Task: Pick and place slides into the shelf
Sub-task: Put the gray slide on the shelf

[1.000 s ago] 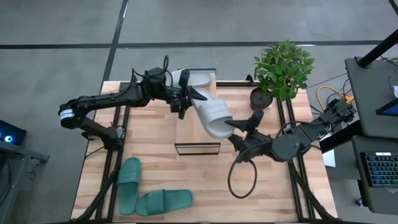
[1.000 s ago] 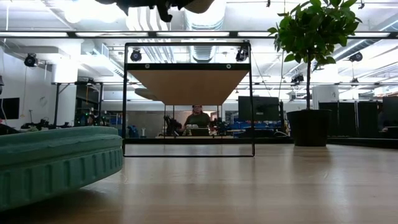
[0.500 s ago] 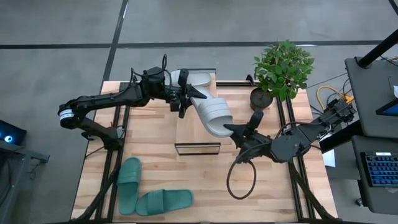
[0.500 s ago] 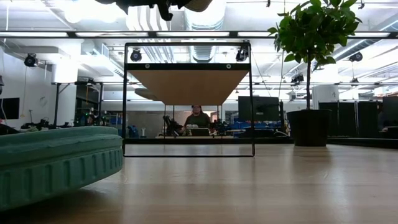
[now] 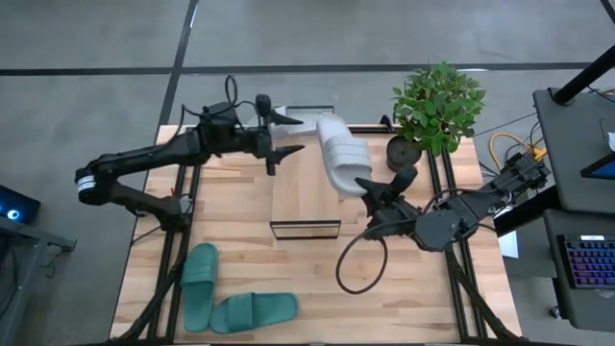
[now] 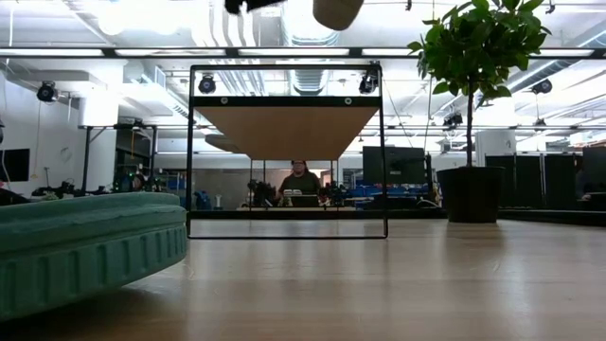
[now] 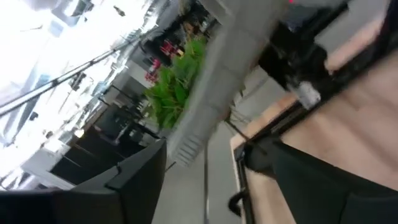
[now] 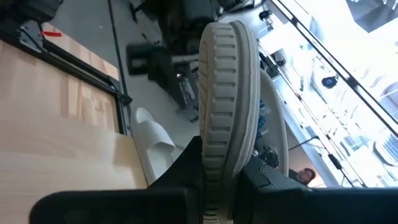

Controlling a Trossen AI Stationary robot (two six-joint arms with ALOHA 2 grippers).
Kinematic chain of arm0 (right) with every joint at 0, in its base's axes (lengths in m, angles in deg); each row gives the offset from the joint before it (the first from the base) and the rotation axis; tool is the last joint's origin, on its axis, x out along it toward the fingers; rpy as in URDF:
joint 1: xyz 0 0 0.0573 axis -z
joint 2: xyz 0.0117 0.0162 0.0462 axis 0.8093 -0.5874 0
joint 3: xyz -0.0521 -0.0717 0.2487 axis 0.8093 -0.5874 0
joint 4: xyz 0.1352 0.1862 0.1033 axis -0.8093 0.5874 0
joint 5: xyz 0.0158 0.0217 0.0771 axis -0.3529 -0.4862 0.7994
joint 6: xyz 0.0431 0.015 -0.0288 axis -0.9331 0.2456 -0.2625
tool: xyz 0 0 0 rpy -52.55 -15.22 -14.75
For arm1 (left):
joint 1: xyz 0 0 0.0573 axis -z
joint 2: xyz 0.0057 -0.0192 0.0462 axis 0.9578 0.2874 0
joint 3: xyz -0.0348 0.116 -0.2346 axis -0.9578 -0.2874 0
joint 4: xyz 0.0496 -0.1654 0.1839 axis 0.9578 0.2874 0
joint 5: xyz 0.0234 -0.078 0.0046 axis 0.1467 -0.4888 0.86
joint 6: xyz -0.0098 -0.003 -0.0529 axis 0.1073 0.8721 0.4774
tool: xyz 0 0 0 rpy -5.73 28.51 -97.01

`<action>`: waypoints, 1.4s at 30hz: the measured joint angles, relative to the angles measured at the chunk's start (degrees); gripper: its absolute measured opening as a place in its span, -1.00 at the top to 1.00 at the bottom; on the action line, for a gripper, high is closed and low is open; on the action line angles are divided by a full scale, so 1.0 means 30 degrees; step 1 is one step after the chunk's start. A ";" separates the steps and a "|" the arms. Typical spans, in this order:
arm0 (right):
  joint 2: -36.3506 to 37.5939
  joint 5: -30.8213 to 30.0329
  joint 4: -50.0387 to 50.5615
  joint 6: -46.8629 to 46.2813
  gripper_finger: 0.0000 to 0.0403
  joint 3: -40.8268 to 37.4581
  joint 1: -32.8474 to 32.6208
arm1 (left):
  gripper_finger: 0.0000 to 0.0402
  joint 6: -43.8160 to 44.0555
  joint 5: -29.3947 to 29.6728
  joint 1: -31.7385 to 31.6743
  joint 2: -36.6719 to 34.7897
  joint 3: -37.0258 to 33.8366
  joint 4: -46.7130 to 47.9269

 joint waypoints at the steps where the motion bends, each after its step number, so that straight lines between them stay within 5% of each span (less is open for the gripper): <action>1: 0.0000 0.0000 0.0023 0.0000 0.86 -0.0015 0.0025 | -0.38 0.0522 -0.0094 -0.0007 -0.0252 0.0000 0.0269; 7: -0.0087 0.0029 0.0356 -0.0277 0.86 -0.0221 0.0605 | -0.41 0.1193 -0.1369 0.0643 -0.1077 -0.0082 0.1155; 17: 0.0007 0.0111 0.2467 -0.3366 0.86 -0.0248 0.2499 | -0.41 -0.2363 -0.1029 0.3359 -0.1196 -0.0124 0.1300; 24: -0.0072 0.3460 0.2452 -0.4234 0.86 -0.0248 0.3572 | -0.41 -0.2479 -0.0556 0.3702 -0.0320 -0.0120 -0.1509; 42: -0.0117 0.3843 0.2477 -0.4306 0.86 -0.0430 0.4082 | -0.41 -0.3364 -0.0599 0.3730 0.3224 0.0435 -0.5714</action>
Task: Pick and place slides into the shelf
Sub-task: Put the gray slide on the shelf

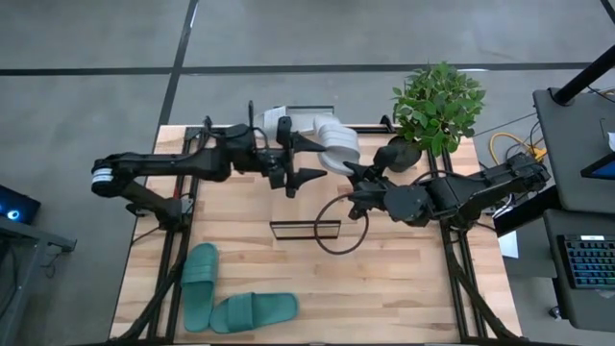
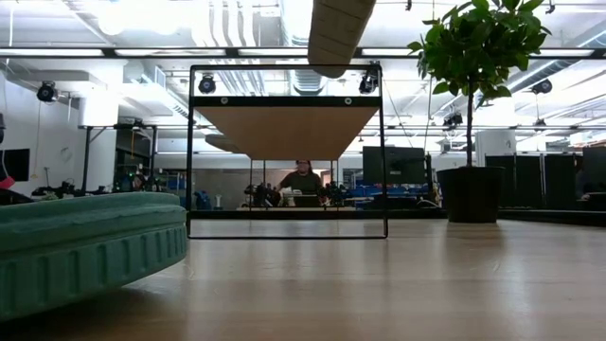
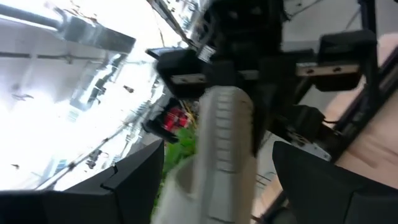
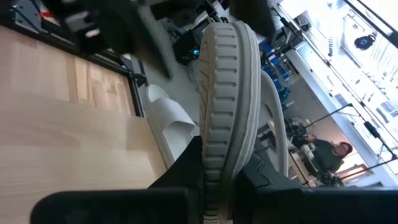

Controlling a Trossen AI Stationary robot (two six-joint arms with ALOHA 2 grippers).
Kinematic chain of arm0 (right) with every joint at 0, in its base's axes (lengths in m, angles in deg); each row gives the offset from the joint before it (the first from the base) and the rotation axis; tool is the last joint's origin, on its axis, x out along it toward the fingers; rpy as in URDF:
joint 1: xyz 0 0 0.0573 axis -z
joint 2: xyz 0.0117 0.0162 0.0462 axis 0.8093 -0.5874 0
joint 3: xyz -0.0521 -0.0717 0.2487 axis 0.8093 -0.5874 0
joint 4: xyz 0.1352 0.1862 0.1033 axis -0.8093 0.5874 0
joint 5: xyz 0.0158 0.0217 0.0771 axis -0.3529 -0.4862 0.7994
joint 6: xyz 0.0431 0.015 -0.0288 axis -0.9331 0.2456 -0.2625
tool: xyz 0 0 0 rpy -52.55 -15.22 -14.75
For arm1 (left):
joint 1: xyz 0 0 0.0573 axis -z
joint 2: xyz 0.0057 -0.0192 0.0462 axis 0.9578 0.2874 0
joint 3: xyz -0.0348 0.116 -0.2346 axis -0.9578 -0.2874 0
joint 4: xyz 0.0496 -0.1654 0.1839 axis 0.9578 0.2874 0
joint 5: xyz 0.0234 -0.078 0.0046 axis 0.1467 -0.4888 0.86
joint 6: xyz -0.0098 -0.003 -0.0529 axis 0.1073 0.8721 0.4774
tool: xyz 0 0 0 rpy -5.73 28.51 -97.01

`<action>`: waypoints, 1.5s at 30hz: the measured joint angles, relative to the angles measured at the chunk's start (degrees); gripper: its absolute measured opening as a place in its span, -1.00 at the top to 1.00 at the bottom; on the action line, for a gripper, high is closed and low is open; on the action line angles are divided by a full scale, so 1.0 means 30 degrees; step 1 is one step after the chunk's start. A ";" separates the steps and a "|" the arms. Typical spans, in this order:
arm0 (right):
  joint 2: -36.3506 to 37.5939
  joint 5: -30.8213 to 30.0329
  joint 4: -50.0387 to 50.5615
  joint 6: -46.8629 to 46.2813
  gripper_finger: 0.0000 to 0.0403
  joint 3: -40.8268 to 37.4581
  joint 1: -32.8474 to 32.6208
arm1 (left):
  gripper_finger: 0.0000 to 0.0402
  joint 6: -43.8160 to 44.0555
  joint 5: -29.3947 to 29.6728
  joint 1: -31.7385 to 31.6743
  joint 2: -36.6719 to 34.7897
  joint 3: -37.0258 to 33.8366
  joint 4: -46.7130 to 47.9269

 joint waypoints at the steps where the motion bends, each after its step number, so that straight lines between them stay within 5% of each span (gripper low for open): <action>1: 0.0003 -0.0001 0.0003 0.0055 0.86 -0.0003 0.0000 | -0.41 0.0007 0.0006 -0.0006 0.0201 0.0121 0.0004; 16: 0.0007 0.0848 0.1041 -0.0356 0.86 -0.0102 0.0007 | -0.28 -0.0115 -0.0009 0.0000 0.1937 0.1875 0.1332; 23: 0.0007 0.0783 0.0977 -0.0189 0.86 -0.0102 0.0003 | 0.09 -0.0102 -0.0037 0.0015 0.1715 0.1904 0.1534; 30: 0.0029 0.0714 0.0852 -0.0145 0.85 -0.0095 0.0015 | 0.70 -0.0648 -0.0122 0.0017 0.1697 0.1882 0.1826; 32: 0.0036 0.0673 0.0845 -0.0145 0.80 -0.0087 0.0015 | 0.83 -0.0621 -0.0124 0.0019 0.1697 0.1882 0.1821; 45: 0.0862 0.0380 0.1294 -0.0515 0.26 -0.0029 -0.1323 | 0.83 -0.0397 -0.0106 0.0004 -0.1122 0.0858 0.3096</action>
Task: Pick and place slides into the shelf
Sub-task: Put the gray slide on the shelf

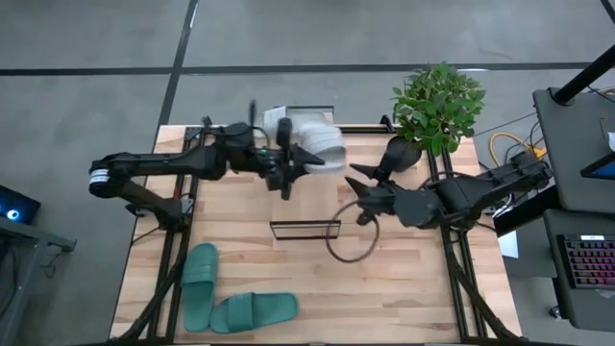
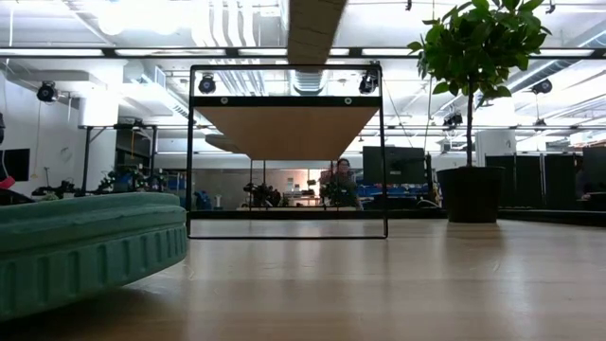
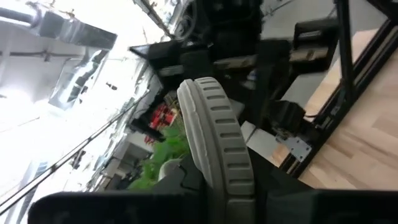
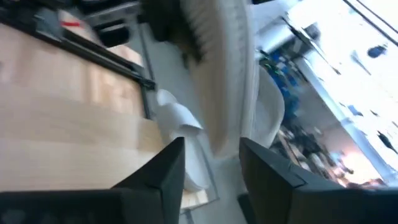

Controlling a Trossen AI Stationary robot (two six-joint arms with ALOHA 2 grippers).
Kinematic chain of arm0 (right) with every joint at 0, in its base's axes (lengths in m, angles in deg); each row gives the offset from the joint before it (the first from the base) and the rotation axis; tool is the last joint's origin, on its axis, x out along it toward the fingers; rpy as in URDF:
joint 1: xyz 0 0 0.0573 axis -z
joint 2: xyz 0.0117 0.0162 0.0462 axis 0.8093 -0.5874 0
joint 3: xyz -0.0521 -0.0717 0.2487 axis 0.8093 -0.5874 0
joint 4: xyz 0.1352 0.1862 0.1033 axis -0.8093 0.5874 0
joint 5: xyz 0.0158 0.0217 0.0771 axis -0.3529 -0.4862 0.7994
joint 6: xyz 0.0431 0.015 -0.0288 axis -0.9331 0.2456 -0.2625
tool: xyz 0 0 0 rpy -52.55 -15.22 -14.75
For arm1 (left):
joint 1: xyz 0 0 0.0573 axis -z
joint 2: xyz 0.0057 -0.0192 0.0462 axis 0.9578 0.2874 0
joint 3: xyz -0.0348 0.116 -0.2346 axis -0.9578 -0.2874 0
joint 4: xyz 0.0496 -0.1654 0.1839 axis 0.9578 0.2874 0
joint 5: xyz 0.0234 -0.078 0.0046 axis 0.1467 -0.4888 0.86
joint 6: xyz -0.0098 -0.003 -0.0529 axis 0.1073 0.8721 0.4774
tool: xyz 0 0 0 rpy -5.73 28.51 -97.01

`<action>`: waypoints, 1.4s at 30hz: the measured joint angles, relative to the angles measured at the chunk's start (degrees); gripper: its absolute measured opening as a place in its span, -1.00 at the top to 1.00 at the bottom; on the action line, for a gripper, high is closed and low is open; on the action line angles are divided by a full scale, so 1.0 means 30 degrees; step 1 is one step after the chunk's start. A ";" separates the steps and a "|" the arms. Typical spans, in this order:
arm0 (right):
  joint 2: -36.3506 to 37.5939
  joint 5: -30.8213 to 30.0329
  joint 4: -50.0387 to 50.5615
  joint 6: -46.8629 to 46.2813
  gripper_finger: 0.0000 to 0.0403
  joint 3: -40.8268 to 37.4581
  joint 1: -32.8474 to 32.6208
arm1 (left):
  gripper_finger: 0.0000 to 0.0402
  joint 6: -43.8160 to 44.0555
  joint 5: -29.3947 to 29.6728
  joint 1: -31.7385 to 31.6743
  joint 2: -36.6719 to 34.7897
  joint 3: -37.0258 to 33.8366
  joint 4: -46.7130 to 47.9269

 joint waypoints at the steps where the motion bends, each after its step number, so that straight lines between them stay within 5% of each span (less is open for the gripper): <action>1: 0.0199 0.0127 0.0212 0.0058 0.24 0.0000 -0.0245 | 0.83 0.0031 -0.0174 -0.0026 -0.0531 -0.0139 0.0288; 5: 0.1173 0.1434 0.1926 -0.1559 0.16 -0.0007 -0.0752 | 0.84 0.0984 -0.3612 -0.0242 -0.2831 -0.1081 0.1045; 9: 0.2268 0.5863 0.2510 -0.2567 0.12 -0.0347 -0.0702 | 0.84 0.1468 -0.7399 -0.0422 -0.4874 -0.2602 0.0955; 11: 0.2563 0.7658 0.1757 -0.1981 0.12 -0.0768 -0.0620 | 0.84 0.1381 -0.8222 -0.0442 -0.5834 -0.3542 0.0603; 16: 0.2623 0.8011 -0.1654 0.2491 0.16 -0.2208 -0.0573 | 0.84 0.1474 -1.0738 -0.0434 -0.7318 -0.6041 -0.2171; 24: 0.1278 0.7937 -0.6841 0.8723 0.15 -0.3937 0.0500 | 0.84 0.2589 -1.1489 -0.0440 -0.8456 -0.8424 -0.5152; 42: -0.2117 1.0370 -0.9837 0.9478 -0.28 -0.2487 0.3476 | 0.84 0.3057 -1.3169 -0.0426 -0.7710 -0.8564 -0.7419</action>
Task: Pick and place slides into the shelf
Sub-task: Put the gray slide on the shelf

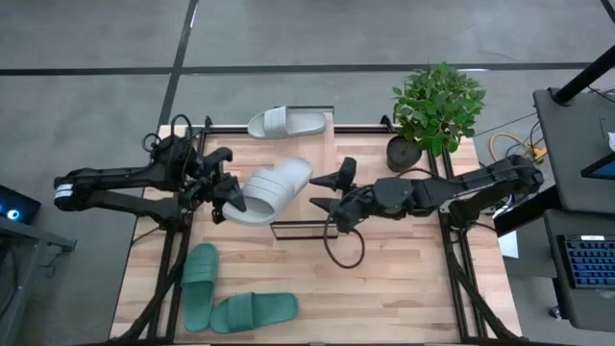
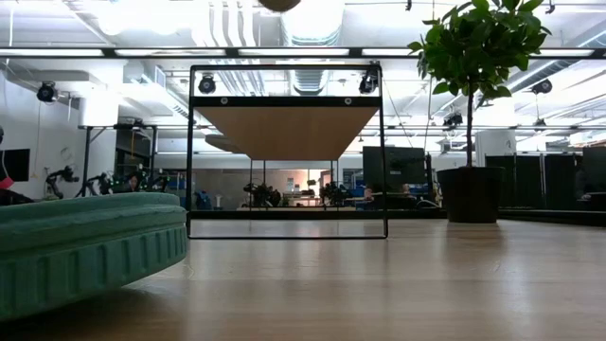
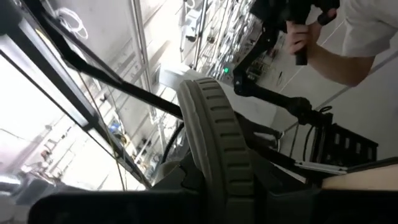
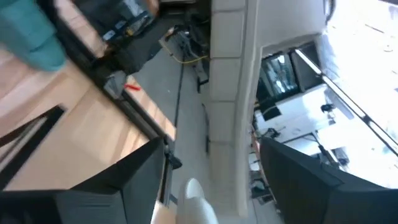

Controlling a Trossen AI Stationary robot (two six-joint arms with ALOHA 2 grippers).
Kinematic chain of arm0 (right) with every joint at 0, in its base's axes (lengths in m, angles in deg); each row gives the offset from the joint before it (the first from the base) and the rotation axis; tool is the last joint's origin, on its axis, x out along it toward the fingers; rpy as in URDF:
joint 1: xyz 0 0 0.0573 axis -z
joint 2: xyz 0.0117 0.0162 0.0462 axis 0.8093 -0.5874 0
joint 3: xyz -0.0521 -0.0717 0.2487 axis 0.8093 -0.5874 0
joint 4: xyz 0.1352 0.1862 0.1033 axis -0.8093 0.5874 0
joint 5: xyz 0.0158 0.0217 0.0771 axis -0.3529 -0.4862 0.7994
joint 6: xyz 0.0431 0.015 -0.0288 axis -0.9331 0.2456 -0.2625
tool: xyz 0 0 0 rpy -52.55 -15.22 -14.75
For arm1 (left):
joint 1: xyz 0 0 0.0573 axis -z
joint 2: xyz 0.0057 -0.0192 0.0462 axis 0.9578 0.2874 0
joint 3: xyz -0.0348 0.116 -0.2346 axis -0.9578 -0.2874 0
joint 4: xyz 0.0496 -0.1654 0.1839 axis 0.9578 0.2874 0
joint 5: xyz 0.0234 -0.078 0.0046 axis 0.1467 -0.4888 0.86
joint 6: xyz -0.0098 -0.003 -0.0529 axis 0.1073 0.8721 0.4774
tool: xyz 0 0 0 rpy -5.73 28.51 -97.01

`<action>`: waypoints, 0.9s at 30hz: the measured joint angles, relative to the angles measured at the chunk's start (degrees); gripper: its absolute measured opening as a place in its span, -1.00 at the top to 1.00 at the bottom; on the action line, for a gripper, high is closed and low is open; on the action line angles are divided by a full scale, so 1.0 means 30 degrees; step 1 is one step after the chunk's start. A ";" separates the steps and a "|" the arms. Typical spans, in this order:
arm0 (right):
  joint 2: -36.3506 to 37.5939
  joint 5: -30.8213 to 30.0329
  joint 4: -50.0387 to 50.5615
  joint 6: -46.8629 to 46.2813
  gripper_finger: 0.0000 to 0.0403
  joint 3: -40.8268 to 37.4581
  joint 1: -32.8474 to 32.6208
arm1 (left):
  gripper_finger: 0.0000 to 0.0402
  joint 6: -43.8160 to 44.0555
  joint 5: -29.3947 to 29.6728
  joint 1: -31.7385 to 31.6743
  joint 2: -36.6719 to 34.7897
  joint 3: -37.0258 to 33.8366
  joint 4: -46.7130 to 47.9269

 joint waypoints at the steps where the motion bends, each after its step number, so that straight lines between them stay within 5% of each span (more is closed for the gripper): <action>1: -0.0026 -0.0003 -0.0136 0.0006 -0.28 0.0050 0.0144 | 0.84 0.0101 -0.0126 0.0024 0.0118 0.0016 -0.0148; 16: -0.0911 0.0010 -0.0064 -0.1041 -0.19 0.0607 0.0892 | 0.84 0.0429 -0.0163 0.0022 0.0905 0.0029 -0.1500; 21: -0.0881 0.0008 -0.0159 -0.1177 0.03 0.0601 0.0926 | 0.84 0.0429 -0.0161 0.0022 0.0885 0.0029 -0.1498; 27: -0.0909 0.0022 -0.0137 -0.1570 0.56 0.0680 0.1209 | 0.84 0.0415 -0.0084 0.0012 0.0890 0.0029 -0.1510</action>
